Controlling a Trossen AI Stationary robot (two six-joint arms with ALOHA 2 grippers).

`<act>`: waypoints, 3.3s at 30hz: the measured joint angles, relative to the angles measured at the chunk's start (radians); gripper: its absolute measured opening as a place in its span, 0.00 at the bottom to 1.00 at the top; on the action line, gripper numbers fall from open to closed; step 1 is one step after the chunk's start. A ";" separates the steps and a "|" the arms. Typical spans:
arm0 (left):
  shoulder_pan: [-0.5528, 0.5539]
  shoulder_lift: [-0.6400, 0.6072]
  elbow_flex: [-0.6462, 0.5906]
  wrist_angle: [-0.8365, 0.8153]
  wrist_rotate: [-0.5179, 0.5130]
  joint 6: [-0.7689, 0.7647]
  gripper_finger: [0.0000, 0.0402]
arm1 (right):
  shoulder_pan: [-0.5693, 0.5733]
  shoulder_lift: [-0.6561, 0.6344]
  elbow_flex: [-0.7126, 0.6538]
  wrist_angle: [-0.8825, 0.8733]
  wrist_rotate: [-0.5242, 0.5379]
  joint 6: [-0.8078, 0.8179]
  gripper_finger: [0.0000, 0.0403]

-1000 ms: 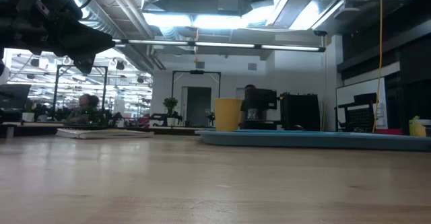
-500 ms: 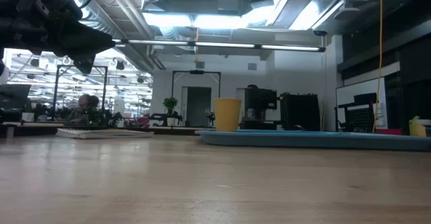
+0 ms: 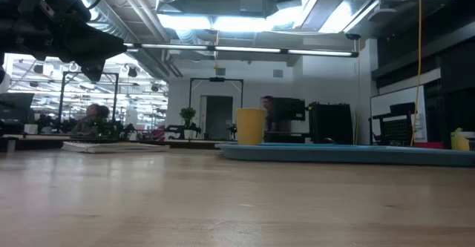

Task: Pick and place plate/cup/fork/spoon on tray
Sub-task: Put the black spoon on the tray to the right of the blue plate, then put the orange fork on the tray in between the blue plate and black spoon

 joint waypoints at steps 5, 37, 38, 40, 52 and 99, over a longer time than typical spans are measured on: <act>0.000 0.000 0.000 0.000 0.000 0.000 0.15 | -0.007 -0.047 0.068 -0.044 0.114 -0.056 0.02; 0.000 0.000 0.000 0.000 0.000 0.000 0.15 | -0.942 -0.273 0.235 -0.650 0.350 -0.846 0.01; 0.000 0.000 0.000 0.000 0.000 0.000 0.15 | -0.974 -0.272 0.235 -0.640 0.348 -0.881 0.01; 0.000 0.000 0.000 0.000 0.000 0.000 0.15 | -1.036 -0.267 0.235 -0.604 0.340 -0.962 0.01; 0.000 0.000 0.000 0.000 0.000 0.000 0.15 | -1.379 -0.317 -0.049 -0.179 0.155 -1.364 0.01; 0.000 0.000 0.000 0.000 0.000 0.000 0.15 | -1.650 -0.380 -0.225 0.140 0.068 -1.522 0.17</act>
